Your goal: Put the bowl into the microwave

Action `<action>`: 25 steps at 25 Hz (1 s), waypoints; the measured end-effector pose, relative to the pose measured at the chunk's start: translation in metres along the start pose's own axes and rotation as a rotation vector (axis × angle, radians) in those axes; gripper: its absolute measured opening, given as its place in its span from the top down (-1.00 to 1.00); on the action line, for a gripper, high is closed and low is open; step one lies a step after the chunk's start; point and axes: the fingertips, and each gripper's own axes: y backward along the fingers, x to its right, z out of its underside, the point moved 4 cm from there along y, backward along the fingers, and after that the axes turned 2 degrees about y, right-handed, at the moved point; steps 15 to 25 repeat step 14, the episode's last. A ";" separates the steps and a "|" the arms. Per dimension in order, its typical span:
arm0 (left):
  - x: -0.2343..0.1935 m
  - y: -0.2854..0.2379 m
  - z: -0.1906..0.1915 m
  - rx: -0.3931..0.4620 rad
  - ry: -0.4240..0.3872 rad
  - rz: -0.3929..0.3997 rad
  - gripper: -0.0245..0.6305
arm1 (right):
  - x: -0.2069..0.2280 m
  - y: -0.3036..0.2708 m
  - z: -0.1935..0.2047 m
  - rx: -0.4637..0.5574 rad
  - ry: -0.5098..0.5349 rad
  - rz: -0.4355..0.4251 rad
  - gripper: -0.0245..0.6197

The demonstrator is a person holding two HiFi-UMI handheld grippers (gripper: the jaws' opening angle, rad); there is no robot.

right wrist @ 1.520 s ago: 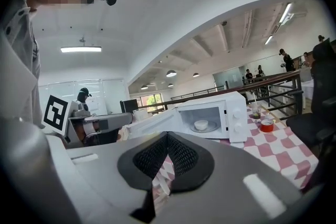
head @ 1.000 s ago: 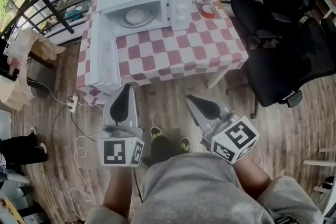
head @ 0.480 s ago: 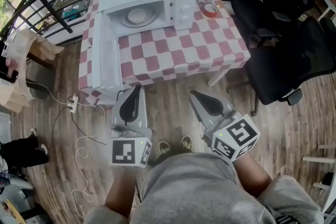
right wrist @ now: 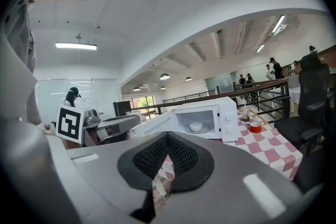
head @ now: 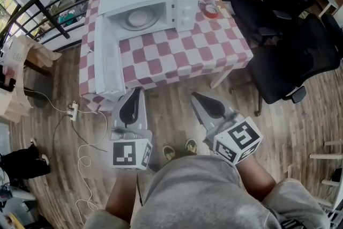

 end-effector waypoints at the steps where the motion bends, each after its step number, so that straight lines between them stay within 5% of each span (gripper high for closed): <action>1: -0.001 0.000 0.001 -0.001 -0.001 0.002 0.89 | 0.000 0.000 0.000 -0.002 0.001 0.004 0.94; 25: -0.001 -0.008 0.007 -0.016 -0.013 0.027 0.89 | 0.000 0.001 0.001 -0.018 0.012 0.037 0.94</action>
